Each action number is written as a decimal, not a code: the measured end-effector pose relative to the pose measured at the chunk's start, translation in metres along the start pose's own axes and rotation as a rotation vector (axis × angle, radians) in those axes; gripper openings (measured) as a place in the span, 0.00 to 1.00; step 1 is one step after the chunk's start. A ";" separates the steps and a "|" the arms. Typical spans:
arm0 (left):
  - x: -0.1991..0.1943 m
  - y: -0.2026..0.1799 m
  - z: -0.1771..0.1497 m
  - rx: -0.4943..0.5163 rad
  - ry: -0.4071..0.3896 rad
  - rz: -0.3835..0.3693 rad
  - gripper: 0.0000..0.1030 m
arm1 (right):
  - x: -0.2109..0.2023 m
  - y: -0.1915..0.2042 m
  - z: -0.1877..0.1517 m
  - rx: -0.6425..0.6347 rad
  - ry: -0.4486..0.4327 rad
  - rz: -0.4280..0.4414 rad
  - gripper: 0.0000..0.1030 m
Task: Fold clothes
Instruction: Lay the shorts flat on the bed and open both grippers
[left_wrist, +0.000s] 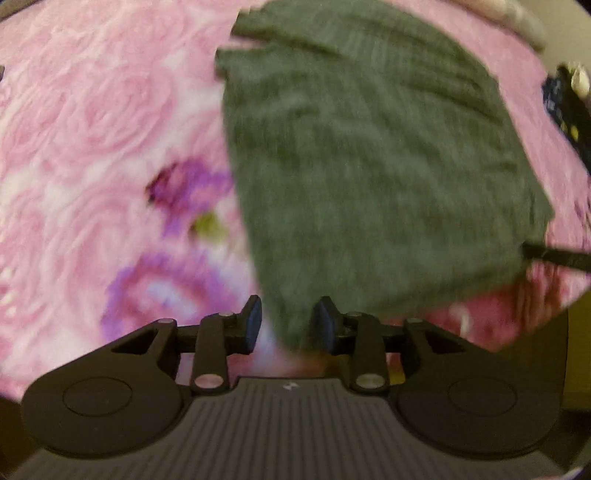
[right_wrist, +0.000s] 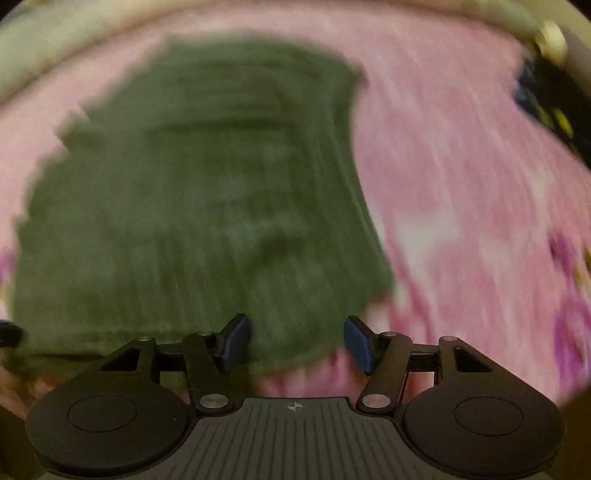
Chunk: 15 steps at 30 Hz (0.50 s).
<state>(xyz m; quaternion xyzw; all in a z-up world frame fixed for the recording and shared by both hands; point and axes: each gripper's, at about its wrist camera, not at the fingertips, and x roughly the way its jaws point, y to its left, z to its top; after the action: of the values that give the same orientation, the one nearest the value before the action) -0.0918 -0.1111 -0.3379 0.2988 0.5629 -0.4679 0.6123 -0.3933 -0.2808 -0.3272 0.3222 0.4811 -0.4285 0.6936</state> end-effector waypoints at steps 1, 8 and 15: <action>-0.006 0.006 -0.002 -0.015 0.029 0.001 0.29 | -0.009 -0.003 -0.006 0.060 -0.003 0.002 0.58; -0.091 0.019 0.006 -0.001 0.045 0.054 0.37 | -0.097 0.029 -0.017 0.134 -0.038 0.035 0.58; -0.173 0.004 0.014 0.091 -0.078 0.059 0.43 | -0.182 0.063 -0.027 0.186 -0.074 0.066 0.82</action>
<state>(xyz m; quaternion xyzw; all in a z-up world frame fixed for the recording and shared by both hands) -0.0703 -0.0809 -0.1684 0.3243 0.5080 -0.4859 0.6330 -0.3781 -0.1788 -0.1622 0.3851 0.4024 -0.4599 0.6916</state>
